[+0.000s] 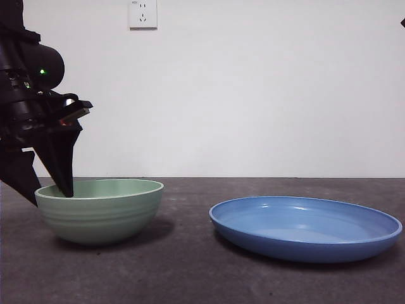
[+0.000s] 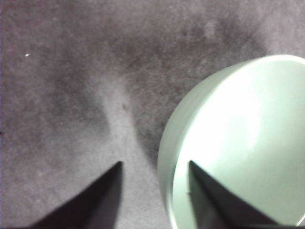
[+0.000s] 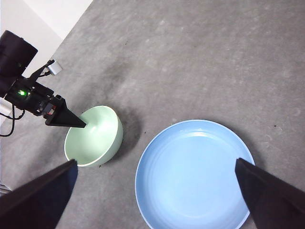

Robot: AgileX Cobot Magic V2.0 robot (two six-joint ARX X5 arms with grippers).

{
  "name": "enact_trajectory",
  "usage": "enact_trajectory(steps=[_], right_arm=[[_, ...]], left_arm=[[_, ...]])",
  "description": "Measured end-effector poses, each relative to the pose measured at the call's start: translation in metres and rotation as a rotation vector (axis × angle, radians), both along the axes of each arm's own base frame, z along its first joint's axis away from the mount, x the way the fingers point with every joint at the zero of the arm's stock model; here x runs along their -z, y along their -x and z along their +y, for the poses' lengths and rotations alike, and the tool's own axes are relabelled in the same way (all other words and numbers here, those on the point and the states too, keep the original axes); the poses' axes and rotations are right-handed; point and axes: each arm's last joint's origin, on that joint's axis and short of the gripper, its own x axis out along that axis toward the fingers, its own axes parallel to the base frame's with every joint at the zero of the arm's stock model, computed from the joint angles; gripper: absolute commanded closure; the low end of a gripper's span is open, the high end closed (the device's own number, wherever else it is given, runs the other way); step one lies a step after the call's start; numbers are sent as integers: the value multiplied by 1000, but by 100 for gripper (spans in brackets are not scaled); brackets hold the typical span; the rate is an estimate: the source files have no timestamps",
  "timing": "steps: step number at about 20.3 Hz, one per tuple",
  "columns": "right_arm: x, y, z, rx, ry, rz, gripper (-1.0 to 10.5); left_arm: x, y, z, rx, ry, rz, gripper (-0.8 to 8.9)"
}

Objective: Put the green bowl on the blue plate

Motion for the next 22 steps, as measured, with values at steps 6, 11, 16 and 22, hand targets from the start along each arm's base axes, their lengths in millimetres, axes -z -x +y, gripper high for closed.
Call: enact_trajectory(steps=[6, 11, 16, 22], right_arm=[[0, 0, 0, 0, 0, 0, 325], [0, 0, 0, 0, 0, 0, 325], [0, 0, 0, 0, 0, 0, 325], [0, 0, 0, 0, 0, 0, 325]], left_arm=[[0, 2, -8, 34, -1, -4, 807], [0, 2, -10, 45, -3, -9, 806], [-14, -1, -15, 32, -67, -20, 805], [-50, -3, -61, 69, -150, -143, 805]])
